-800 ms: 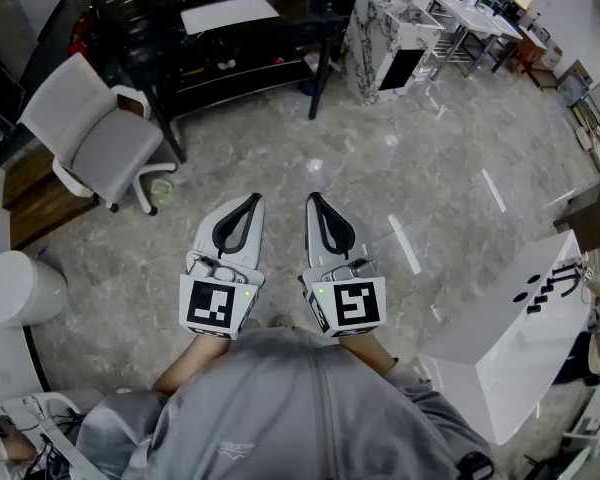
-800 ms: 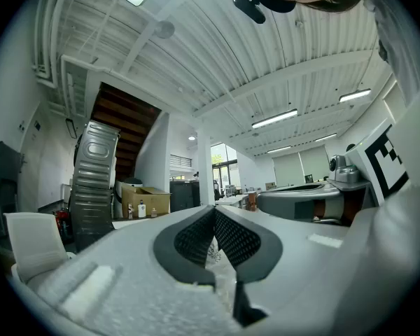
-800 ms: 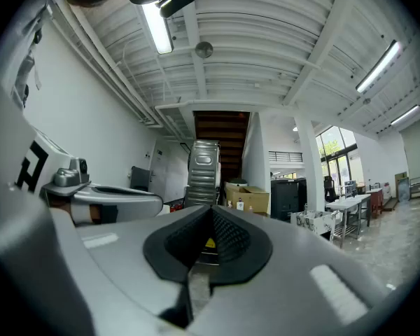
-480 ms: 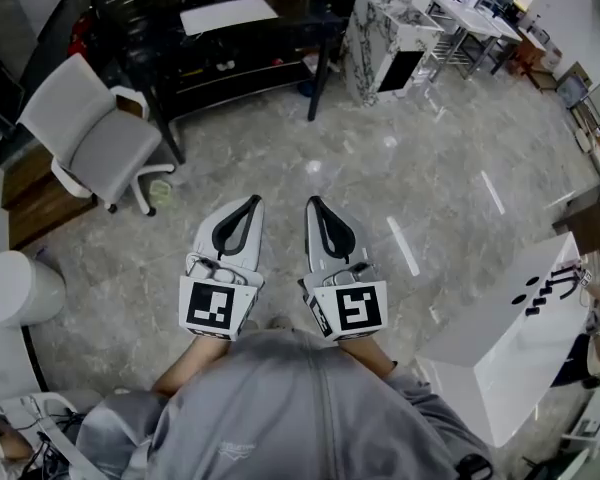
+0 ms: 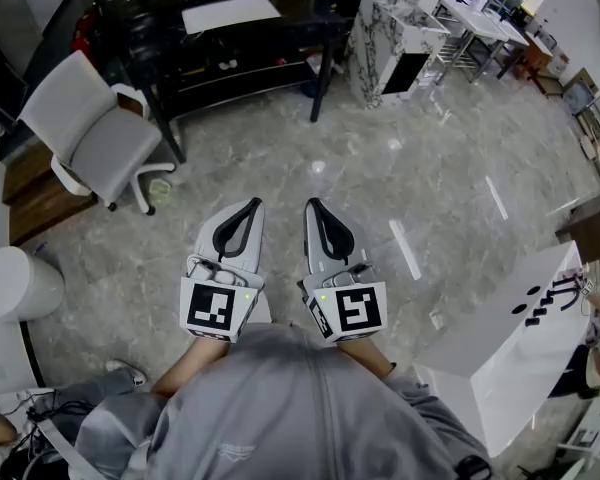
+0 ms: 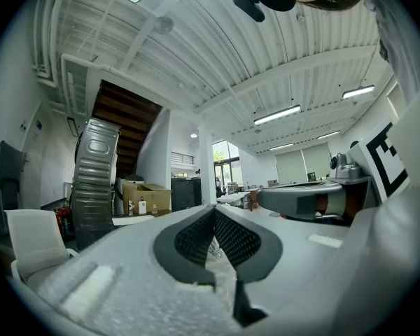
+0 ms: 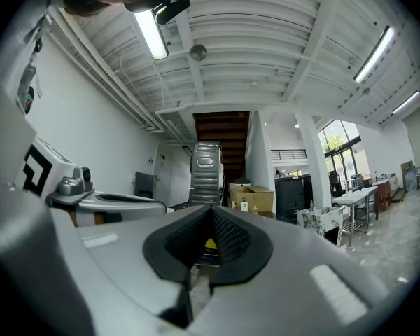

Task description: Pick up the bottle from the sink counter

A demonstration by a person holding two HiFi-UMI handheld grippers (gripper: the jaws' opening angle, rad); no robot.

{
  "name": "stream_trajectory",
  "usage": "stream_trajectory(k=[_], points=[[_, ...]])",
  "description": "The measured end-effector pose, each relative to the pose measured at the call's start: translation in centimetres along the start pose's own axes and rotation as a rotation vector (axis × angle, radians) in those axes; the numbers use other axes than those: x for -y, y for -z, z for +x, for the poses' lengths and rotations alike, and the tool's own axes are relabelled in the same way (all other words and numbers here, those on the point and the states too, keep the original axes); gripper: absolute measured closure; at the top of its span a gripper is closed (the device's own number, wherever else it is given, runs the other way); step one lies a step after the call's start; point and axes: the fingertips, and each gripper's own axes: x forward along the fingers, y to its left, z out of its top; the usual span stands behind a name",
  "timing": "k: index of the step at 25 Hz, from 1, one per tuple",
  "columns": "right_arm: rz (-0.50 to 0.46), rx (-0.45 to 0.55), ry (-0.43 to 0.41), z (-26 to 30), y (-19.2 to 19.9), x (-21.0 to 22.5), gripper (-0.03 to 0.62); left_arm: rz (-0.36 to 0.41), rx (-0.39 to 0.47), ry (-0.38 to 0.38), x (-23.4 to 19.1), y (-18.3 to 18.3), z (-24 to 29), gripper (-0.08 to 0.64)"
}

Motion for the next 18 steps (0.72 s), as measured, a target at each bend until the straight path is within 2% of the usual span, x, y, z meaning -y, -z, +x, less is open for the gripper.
stream_trajectory(k=[7,18], points=[[-0.007,-0.007,0.012,6.0,1.4,3.8,0.592,-0.016,0.007,0.002,-3.5,1.3,6.3,0.555],[-0.038,0.009,0.059,24.1,3.2,11.7,0.592,-0.02,0.016,0.027,-15.3,3.1,22.3,0.555]])
